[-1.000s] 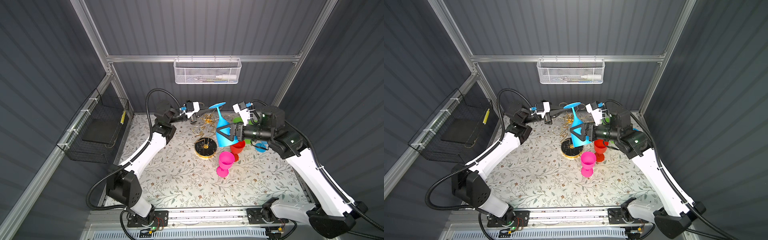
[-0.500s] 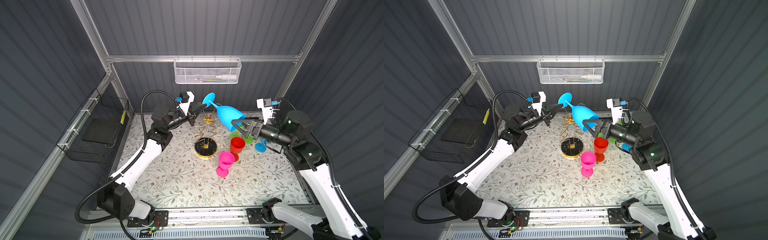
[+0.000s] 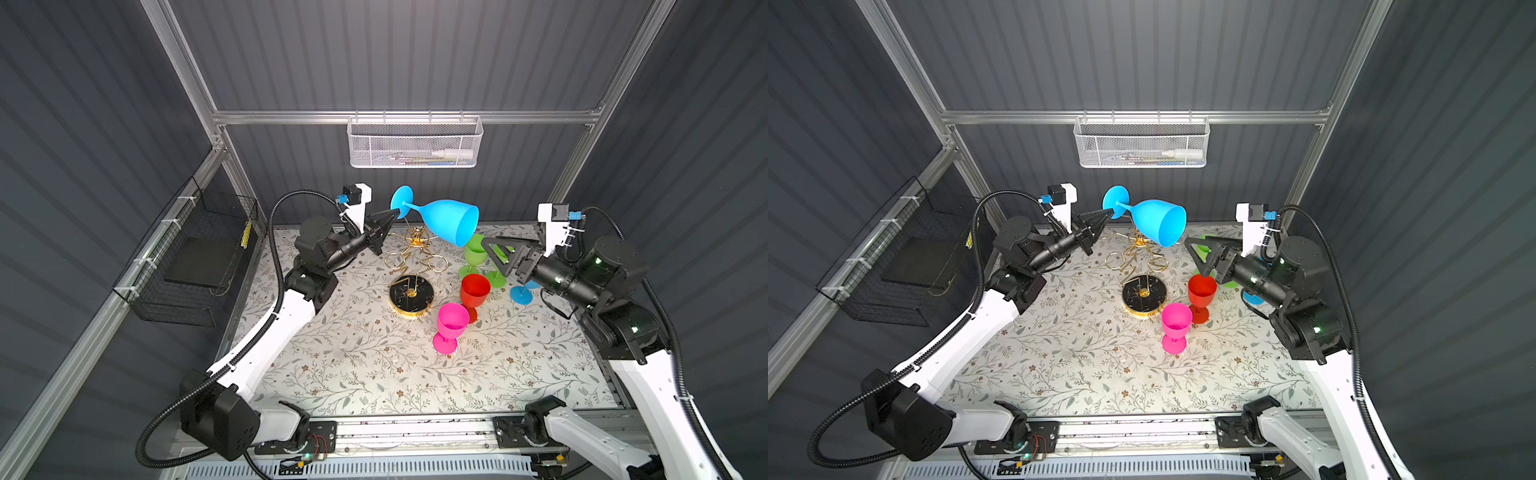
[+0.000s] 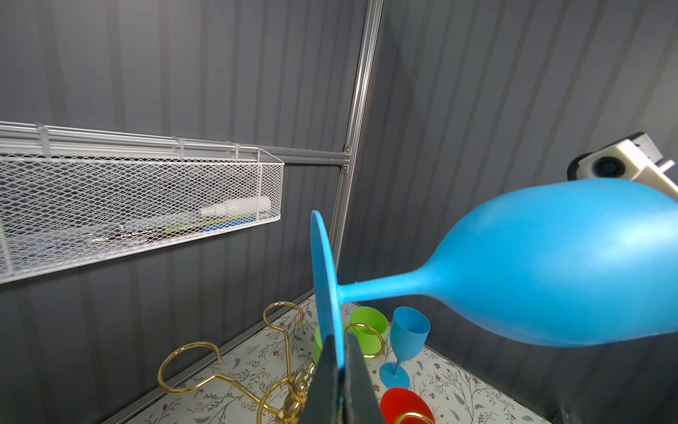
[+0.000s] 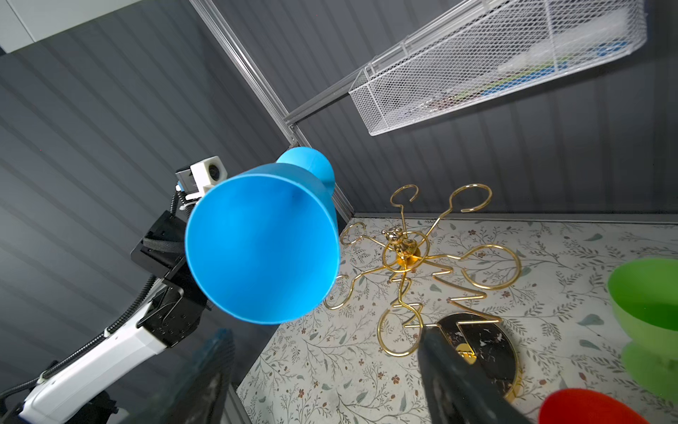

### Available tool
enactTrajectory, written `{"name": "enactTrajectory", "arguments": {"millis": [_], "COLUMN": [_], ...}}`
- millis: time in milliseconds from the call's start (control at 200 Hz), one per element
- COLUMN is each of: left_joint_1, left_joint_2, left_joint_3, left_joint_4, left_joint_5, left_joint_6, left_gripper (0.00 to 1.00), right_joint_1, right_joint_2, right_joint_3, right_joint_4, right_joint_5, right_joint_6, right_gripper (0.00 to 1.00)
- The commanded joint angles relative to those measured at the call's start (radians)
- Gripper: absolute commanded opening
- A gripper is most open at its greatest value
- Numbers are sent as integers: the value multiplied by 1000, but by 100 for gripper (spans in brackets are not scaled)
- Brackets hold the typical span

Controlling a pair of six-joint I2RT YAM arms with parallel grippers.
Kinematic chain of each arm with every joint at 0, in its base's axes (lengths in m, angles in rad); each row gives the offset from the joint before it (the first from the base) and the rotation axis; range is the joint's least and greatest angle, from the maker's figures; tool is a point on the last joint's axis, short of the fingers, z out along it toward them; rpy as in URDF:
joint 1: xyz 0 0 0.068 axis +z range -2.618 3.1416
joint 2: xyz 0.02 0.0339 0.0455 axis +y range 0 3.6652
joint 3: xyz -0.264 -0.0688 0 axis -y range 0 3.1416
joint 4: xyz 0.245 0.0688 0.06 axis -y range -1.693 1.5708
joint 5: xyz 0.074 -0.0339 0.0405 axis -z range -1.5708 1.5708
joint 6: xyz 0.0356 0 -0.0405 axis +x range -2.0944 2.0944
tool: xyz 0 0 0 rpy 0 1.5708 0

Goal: Take the wine glass off the wine glass rack
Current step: Pass the wine glass.

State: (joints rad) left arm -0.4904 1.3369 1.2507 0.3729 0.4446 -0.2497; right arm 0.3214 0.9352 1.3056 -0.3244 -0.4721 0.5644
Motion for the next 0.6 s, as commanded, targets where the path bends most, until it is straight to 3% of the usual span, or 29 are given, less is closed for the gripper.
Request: {"name": "enactTrajectory", "arguments": {"millis": [0, 220, 595], "left_joint_1": [-4, -4, -4], "left_joint_2": [-26, -33, -53], "left_joint_3": [-10, -22, -41], "left_joint_4": [0, -3, -26], "left_joint_5": [7, 12, -5], "left_joint_6": [-21, -19, -3], "left_gripper": [0, 0, 0], "right_joint_1": [1, 51, 125], "right_joint_2": [31, 113, 210], "right_joint_3": [-16, 16, 60], "right_joint_4": [80, 137, 111], "right_joint_5": [-6, 18, 125], "right_joint_6": [36, 49, 12], "right_gripper": [74, 62, 3]}}
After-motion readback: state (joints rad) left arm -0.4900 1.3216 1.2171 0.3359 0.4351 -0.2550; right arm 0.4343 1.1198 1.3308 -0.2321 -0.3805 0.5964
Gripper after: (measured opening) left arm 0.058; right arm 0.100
